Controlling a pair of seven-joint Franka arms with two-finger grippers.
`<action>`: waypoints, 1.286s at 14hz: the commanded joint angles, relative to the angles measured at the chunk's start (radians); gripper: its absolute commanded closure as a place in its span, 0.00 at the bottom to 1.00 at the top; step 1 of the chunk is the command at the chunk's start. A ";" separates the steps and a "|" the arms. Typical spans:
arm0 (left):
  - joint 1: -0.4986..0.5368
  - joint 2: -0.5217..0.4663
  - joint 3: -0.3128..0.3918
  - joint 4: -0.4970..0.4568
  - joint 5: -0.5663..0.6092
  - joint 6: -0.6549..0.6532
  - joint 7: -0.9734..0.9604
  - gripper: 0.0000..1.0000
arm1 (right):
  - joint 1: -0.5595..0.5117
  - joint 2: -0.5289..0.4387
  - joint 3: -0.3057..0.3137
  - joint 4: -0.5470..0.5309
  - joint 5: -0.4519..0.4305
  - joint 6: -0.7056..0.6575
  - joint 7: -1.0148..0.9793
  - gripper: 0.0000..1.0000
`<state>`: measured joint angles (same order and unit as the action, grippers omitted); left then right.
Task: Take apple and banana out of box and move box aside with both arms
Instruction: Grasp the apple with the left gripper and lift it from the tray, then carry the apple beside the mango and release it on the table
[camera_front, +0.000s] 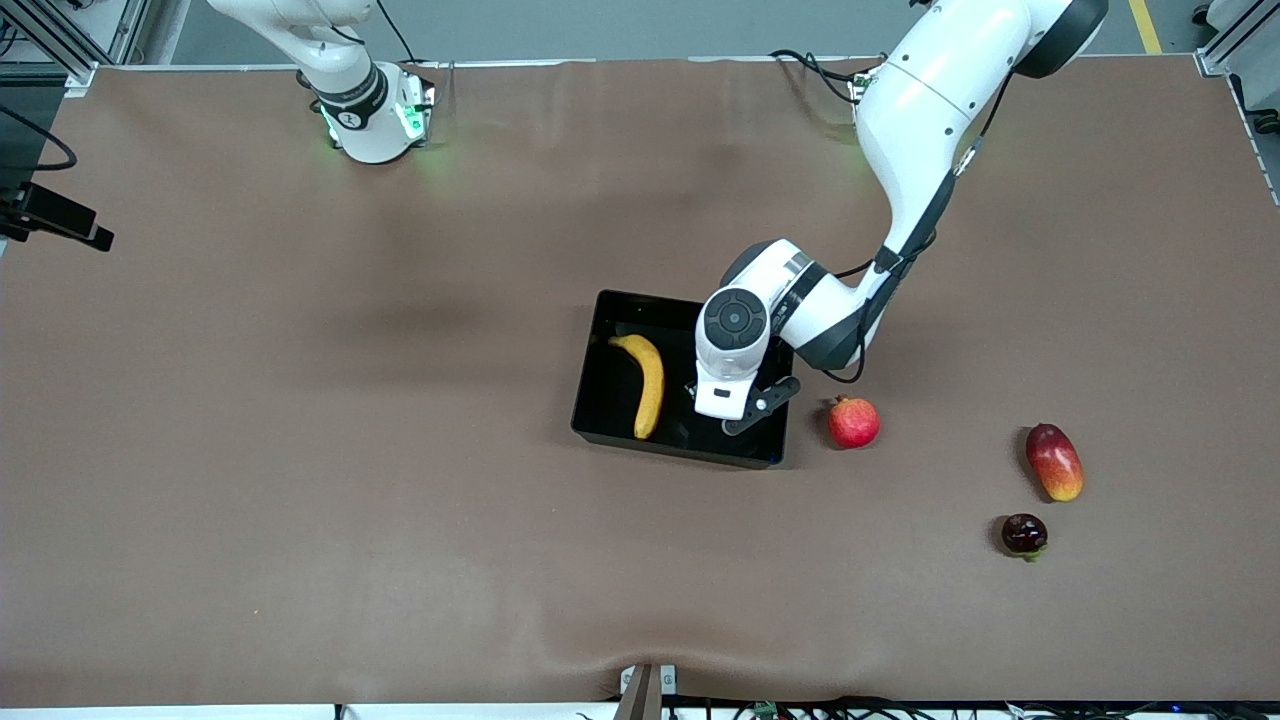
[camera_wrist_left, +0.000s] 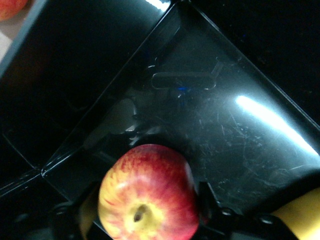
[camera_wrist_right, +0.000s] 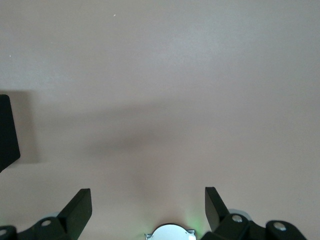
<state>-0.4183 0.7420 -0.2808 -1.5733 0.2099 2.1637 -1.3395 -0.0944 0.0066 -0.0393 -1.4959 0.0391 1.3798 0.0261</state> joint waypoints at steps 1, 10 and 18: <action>-0.004 -0.019 0.002 -0.001 0.022 0.013 -0.033 1.00 | -0.024 0.000 0.013 0.016 -0.008 -0.031 -0.012 0.00; 0.203 -0.383 0.003 0.012 -0.026 -0.254 0.336 1.00 | -0.022 0.003 0.016 0.011 -0.007 -0.035 -0.012 0.00; 0.515 -0.277 0.011 0.000 -0.092 -0.214 0.752 1.00 | -0.027 0.010 0.015 0.009 -0.007 -0.035 -0.012 0.00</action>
<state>0.0544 0.4186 -0.2628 -1.5729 0.1257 1.9233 -0.6437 -0.0964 0.0128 -0.0384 -1.4985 0.0388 1.3565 0.0258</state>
